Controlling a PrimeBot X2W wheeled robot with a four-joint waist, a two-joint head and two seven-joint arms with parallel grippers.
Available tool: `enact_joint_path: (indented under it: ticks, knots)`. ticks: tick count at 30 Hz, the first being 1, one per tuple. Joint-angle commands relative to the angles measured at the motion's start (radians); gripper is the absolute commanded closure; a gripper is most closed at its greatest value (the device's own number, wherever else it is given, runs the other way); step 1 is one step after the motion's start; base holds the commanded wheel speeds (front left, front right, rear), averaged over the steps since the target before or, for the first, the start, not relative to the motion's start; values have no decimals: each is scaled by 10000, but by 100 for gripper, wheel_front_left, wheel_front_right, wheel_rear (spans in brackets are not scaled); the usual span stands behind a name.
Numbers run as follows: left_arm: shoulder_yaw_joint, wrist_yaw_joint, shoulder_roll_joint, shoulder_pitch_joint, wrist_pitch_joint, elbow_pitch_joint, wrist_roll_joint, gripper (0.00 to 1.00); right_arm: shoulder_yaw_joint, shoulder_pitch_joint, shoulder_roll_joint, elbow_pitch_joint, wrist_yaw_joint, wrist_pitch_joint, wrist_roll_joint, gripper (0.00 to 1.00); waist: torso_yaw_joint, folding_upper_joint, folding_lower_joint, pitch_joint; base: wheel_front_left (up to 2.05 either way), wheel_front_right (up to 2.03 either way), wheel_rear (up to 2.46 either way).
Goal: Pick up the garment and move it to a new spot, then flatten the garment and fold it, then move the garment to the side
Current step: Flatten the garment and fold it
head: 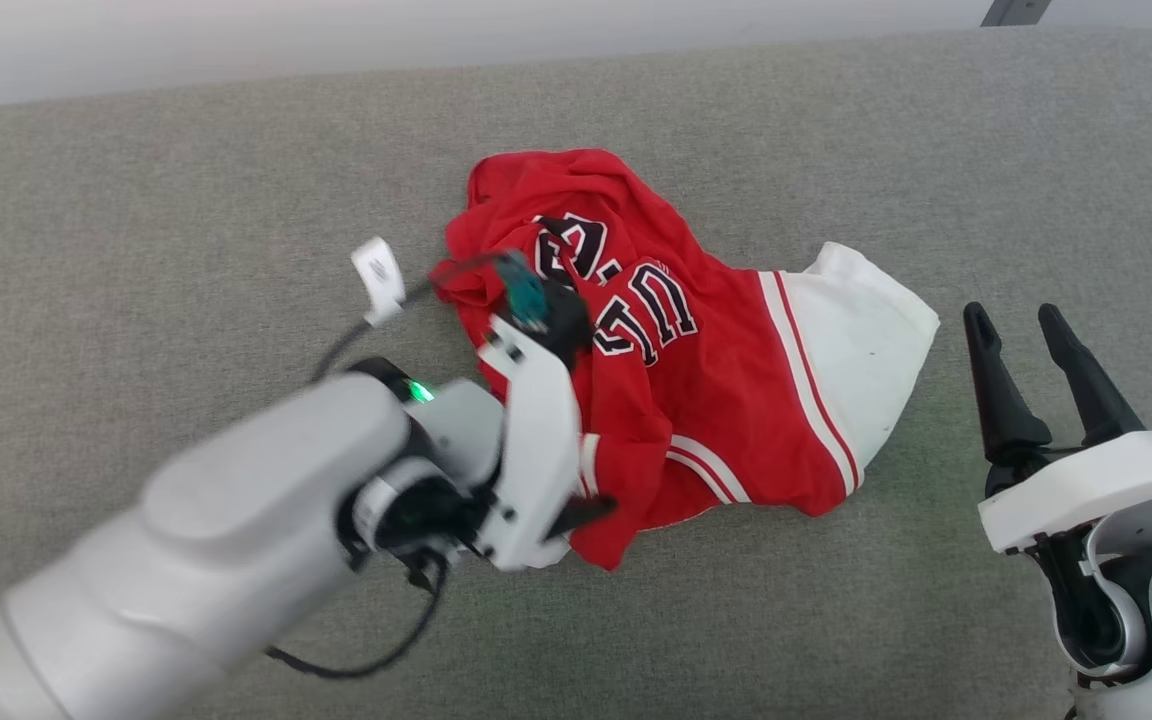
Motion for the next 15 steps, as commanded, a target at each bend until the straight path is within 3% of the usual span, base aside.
enact_joint_path:
  ticks: [1, 10, 15]
  knots:
    - [98, 99, 131, -159, 116, -107, -79, 0, -18, -73, -1, -29, -3, -61, -15, 0, 23, 0, -1, -8, 0, 0, 0]
    - [493, 752, 1133, -422, 631, -236, -325, 0, -7, -118, 1, -62, -2, -217, -17, 0, 56, 0, -1, -3, 0, 0, 0]
    - [341, 744, 1281, -5, 867, 100, -538, 0, 26, -188, -19, -96, -2, -237, 7, 0, -18, 0, -1, 71, 0, 0, 0]
